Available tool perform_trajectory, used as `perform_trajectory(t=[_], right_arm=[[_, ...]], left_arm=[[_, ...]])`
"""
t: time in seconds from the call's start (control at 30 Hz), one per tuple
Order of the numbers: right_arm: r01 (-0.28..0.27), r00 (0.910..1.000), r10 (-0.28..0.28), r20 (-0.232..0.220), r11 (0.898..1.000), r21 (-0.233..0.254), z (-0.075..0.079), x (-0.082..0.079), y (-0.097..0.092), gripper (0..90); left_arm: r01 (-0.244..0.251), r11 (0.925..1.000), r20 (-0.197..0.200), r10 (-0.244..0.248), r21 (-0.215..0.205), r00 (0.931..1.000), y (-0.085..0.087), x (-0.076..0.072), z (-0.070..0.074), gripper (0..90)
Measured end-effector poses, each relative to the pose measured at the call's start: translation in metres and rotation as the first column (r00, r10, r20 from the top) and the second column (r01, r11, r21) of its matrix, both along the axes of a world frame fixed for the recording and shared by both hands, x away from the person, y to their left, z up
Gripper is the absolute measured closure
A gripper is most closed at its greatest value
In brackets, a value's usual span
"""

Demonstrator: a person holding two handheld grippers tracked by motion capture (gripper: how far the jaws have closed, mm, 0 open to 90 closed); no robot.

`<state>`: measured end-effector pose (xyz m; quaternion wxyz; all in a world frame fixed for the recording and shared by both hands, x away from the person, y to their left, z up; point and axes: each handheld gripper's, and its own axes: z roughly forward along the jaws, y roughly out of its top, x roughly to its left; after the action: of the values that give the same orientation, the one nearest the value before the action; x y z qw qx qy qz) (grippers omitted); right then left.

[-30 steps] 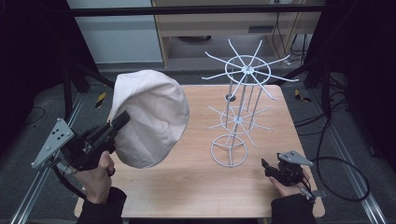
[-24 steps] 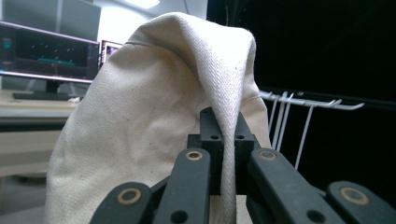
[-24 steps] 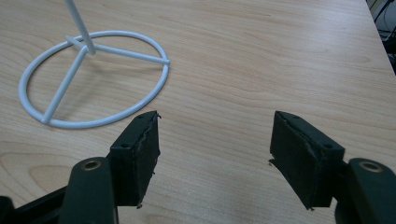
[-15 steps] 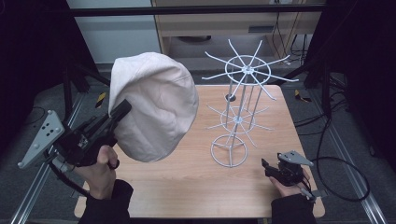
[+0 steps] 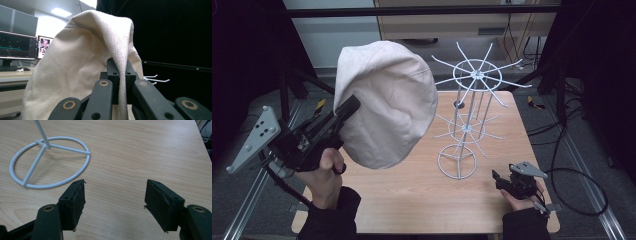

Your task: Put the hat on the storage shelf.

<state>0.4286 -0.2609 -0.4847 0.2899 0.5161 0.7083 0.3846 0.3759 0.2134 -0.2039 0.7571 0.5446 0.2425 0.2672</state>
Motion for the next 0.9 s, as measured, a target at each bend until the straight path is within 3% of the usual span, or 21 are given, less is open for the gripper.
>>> perform_trajectory(t=[0.53, 0.9], right_arm=[[-0.006, 1.0, 0.006, -0.002, 1.0, 0.005, 0.0, 0.0, 0.0, 32.9], [-0.01, 0.9999, 0.01, 0.003, 1.0, -0.004, 0.0, 0.001, 0.0, 32.9]], left_arm=[[0.061, 0.9977, -0.036, -0.06, 0.029, 0.9976, -0.039, 0.031, -0.003, 88.1], [0.074, 0.9969, -0.117, -0.07, 0.027, 0.9906, -0.035, 0.05, -0.022, 88.0]])
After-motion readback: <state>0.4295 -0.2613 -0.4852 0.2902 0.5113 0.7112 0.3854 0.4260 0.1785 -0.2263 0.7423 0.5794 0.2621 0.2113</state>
